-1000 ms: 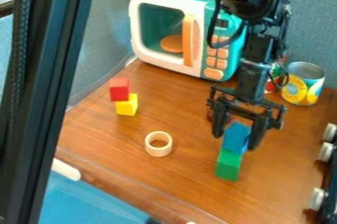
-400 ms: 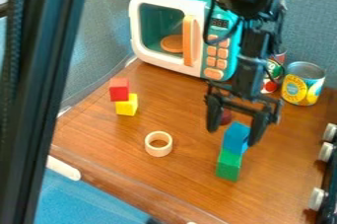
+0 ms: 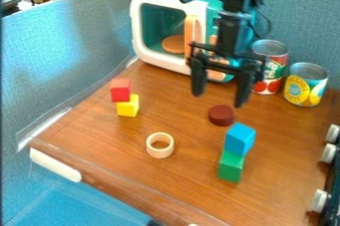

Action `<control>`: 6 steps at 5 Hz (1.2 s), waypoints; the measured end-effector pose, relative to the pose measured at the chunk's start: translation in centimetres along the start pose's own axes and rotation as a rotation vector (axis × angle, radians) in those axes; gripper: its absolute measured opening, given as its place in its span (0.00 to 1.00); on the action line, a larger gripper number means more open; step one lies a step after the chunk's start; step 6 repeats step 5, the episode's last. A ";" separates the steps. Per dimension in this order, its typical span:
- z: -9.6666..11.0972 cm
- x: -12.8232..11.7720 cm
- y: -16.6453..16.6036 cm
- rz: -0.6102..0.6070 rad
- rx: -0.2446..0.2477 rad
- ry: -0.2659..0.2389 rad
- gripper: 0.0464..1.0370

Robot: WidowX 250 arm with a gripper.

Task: Take the blue cube off of the red cube and put it on top of the green rectangular block

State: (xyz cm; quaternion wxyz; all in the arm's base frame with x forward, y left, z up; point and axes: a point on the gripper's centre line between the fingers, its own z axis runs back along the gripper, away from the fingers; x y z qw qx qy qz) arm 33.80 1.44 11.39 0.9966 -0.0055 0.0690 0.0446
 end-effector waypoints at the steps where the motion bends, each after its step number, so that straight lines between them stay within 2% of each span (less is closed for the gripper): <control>1: -0.9 -0.3 1.5 0.012 0.040 -0.023 0.96; 2: -2.7 -0.7 3.0 0.027 0.102 -0.082 0.96; 6: -3.5 -0.5 3.4 -0.007 0.104 -0.068 0.96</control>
